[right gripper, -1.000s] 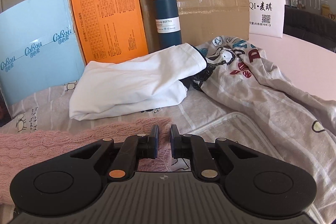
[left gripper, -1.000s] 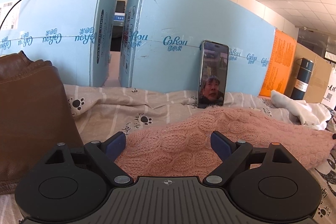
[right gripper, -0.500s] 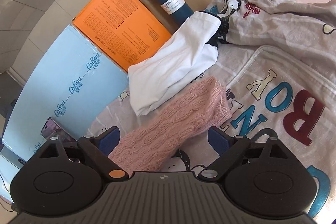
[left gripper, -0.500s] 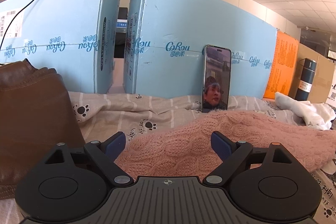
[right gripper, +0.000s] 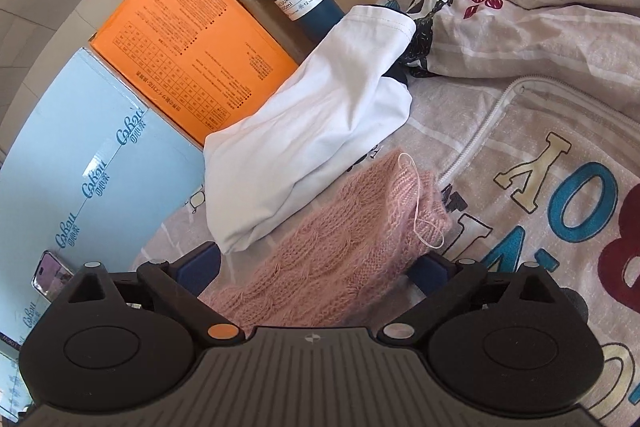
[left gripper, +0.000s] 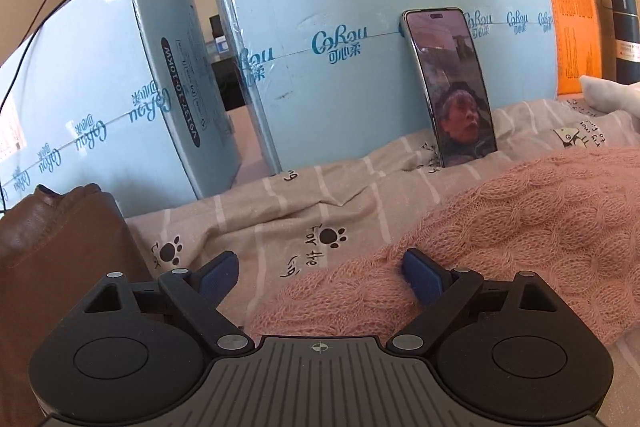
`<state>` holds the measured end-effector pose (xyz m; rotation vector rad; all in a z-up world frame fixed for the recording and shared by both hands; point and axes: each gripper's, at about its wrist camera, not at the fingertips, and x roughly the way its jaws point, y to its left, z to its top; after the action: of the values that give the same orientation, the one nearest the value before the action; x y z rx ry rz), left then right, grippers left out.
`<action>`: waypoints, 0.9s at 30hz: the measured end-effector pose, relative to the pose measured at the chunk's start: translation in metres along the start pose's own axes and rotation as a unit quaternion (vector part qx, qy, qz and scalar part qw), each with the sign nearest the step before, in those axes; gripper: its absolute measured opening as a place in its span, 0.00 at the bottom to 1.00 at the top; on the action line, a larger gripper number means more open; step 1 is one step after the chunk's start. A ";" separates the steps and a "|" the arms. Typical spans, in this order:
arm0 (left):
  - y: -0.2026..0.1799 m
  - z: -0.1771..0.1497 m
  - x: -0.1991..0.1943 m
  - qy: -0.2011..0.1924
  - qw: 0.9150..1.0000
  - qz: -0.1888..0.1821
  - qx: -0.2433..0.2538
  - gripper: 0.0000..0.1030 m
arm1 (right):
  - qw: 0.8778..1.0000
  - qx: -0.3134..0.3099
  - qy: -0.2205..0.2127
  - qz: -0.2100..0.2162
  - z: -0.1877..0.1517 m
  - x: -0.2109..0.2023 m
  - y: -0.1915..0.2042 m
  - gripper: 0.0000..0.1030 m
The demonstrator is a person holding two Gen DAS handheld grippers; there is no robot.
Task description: Fold clothes
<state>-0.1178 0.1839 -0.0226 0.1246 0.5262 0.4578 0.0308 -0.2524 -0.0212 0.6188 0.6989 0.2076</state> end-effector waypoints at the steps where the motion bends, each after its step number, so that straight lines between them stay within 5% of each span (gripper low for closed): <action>1: 0.002 -0.001 -0.004 -0.007 1.000 0.000 -0.006 0.89 | 1.000 -0.015 -0.006 -0.006 -0.003 0.001 0.002 0.96; 5: 0.018 0.002 -0.030 -0.024 0.996 -0.041 -0.080 0.89 | 0.996 -0.074 -0.029 -0.031 -0.013 0.005 0.012 0.86; 7: 0.026 -0.002 -0.037 -0.013 0.988 -0.080 -0.131 0.91 | 0.993 -0.104 -0.041 -0.044 -0.019 0.007 0.017 0.61; 10: 0.027 -0.013 -0.035 0.017 0.981 -0.093 -0.170 0.92 | 0.987 -0.142 -0.055 -0.057 -0.025 0.010 0.023 0.38; 13: 0.025 -0.015 -0.032 0.026 0.983 -0.082 -0.162 0.92 | 0.988 -0.142 -0.053 -0.031 -0.025 0.008 0.021 0.23; 22: 0.029 -0.021 -0.023 0.056 0.978 -0.103 -0.174 0.92 | 0.978 -0.141 -0.155 0.005 -0.026 -0.037 0.025 0.14; 27: 0.030 -0.022 -0.028 0.046 0.966 -0.165 -0.195 0.92 | 0.972 -0.136 -0.192 -0.019 -0.020 -0.055 0.021 0.13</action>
<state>-0.1621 0.1982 -0.0216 -0.3600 0.5275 0.2335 -0.0229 -0.2467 0.0090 0.3671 0.3008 0.1395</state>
